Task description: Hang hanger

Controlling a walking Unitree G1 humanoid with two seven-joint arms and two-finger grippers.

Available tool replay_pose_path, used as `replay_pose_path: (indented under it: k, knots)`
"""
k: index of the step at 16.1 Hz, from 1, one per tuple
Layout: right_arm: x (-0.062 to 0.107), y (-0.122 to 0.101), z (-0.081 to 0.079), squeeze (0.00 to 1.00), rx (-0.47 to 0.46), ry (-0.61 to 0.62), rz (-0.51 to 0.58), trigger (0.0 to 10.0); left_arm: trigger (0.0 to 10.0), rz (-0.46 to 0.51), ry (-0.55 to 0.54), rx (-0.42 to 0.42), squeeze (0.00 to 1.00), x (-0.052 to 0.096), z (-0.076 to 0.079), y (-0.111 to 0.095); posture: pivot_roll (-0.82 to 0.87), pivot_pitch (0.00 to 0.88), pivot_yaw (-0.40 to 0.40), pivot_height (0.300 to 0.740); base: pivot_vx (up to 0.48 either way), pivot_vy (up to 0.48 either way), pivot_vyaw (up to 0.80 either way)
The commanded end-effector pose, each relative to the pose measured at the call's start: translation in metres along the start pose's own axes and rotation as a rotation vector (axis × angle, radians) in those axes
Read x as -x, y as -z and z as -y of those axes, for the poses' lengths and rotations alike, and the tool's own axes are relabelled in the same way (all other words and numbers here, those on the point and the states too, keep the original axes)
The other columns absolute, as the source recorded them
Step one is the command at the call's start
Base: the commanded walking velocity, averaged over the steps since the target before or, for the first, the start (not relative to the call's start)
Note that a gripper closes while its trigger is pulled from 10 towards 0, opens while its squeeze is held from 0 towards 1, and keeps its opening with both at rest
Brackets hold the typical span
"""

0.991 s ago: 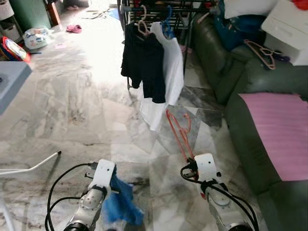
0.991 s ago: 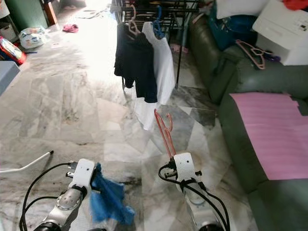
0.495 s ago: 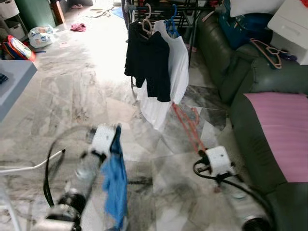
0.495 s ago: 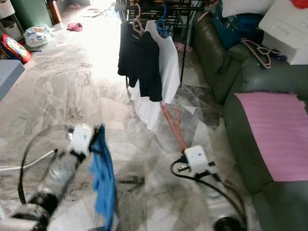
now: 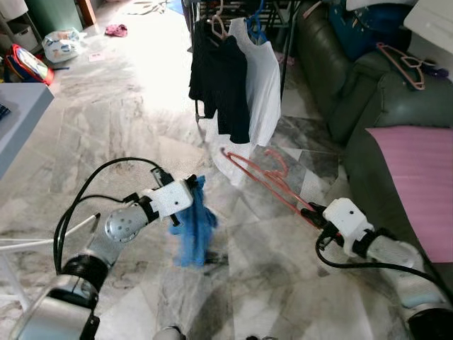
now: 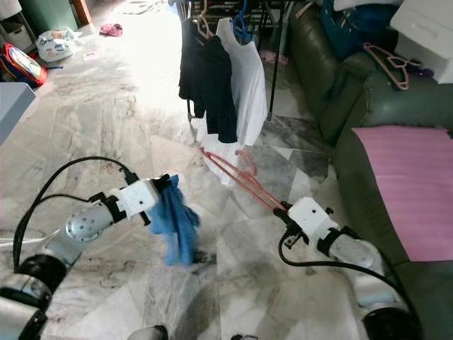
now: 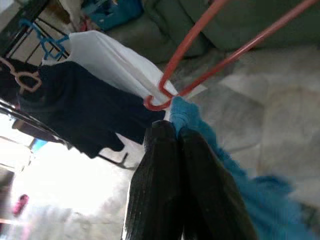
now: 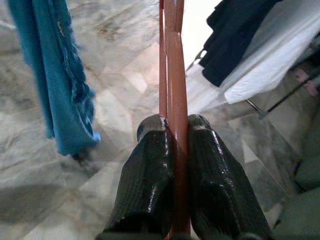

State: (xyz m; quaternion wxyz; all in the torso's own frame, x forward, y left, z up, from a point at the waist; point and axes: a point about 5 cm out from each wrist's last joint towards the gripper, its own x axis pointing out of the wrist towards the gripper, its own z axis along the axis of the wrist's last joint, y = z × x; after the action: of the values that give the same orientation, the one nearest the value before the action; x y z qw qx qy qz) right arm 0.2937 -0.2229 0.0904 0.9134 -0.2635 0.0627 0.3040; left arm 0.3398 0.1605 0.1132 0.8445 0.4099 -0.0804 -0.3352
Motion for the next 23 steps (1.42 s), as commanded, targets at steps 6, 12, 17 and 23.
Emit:
replay_pose_path:
  k: [6,12,17,23]
  knots:
    - [0.028,-0.001,0.012,0.0,0.038,-0.125,-0.085,10.0,10.0,-0.056,-0.107,-0.13,0.0,0.001,-0.019,0.004,0.07,0.212,-0.002,0.74,0.0,0.0,0.0]
    - [0.048,-0.004,0.006,0.0,-0.044,-0.305,-0.129,10.0,10.0,0.004,-0.142,-0.144,0.0,-0.007,-0.017,-0.006,0.07,0.217,0.004,0.74,0.0,0.0,0.0]
    - [0.05,-0.005,-0.001,0.0,-0.059,-0.382,-0.153,10.0,10.0,0.091,-0.108,-0.148,0.0,-0.012,-0.011,-0.018,0.06,0.219,0.013,0.74,0.0,0.0,0.0]
    - [0.055,-0.012,0.011,0.0,-0.027,-0.38,-0.164,10.0,10.0,0.104,-0.08,-0.167,0.0,-0.007,-0.008,-0.016,0.07,0.215,0.014,0.74,0.0,0.0,0.0]
